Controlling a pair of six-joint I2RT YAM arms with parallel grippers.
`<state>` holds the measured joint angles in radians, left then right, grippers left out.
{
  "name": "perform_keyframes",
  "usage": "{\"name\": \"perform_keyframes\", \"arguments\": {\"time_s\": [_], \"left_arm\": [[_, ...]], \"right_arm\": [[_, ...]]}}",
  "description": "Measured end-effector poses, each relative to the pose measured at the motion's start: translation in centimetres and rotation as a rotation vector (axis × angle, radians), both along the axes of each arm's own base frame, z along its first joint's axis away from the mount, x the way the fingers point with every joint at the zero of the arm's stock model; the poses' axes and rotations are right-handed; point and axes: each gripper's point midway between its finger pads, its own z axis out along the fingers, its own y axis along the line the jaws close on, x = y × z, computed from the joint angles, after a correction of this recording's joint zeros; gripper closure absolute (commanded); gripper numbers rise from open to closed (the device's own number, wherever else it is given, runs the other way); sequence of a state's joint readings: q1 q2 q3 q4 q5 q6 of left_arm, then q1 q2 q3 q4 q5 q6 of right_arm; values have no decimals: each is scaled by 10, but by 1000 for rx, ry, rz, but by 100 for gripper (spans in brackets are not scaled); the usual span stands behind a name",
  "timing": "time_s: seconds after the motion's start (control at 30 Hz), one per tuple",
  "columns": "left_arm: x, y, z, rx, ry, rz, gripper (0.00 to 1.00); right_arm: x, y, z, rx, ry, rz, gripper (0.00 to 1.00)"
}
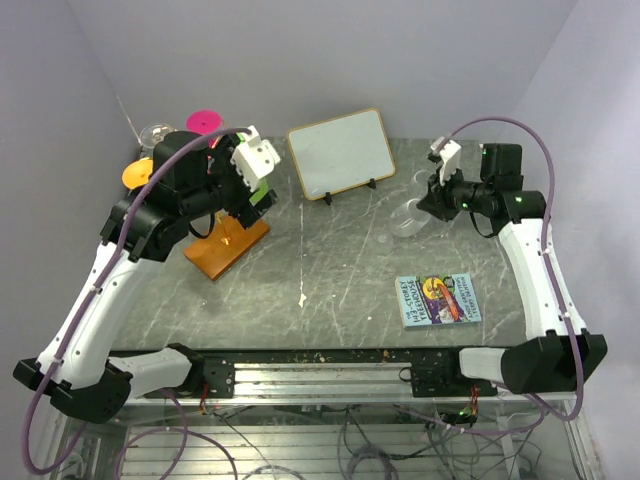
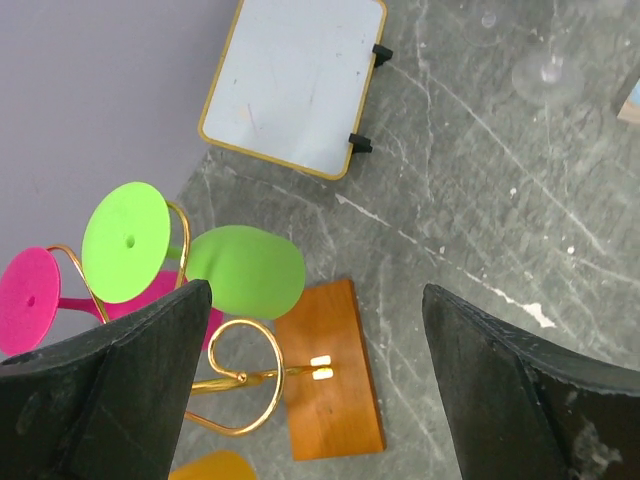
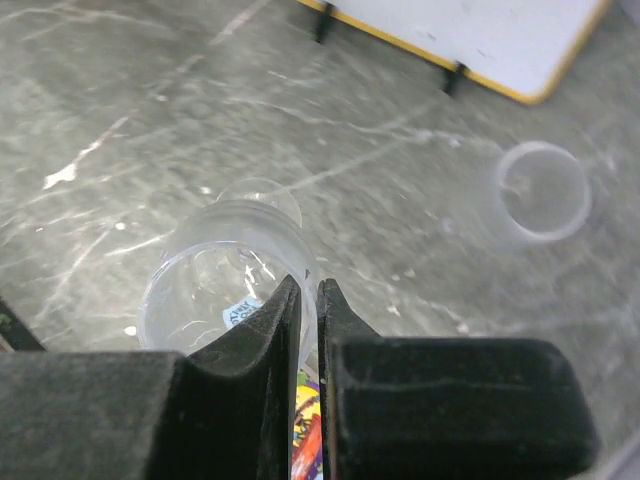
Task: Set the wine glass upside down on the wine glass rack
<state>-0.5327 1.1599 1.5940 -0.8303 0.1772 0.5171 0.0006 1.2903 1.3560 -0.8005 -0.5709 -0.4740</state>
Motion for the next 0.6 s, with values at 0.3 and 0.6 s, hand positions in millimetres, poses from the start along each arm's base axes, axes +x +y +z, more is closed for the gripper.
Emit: {"name": "perform_keyframes", "arguments": {"time_s": [0.3,0.6], "left_arm": [[4,-20,17,-323,133,-12,14],[12,-44,22,-618,369,5,18]], "right_arm": [[-35,60,27,139,-52,294,100],[-46,80,119,317,-304,335,100]]}}
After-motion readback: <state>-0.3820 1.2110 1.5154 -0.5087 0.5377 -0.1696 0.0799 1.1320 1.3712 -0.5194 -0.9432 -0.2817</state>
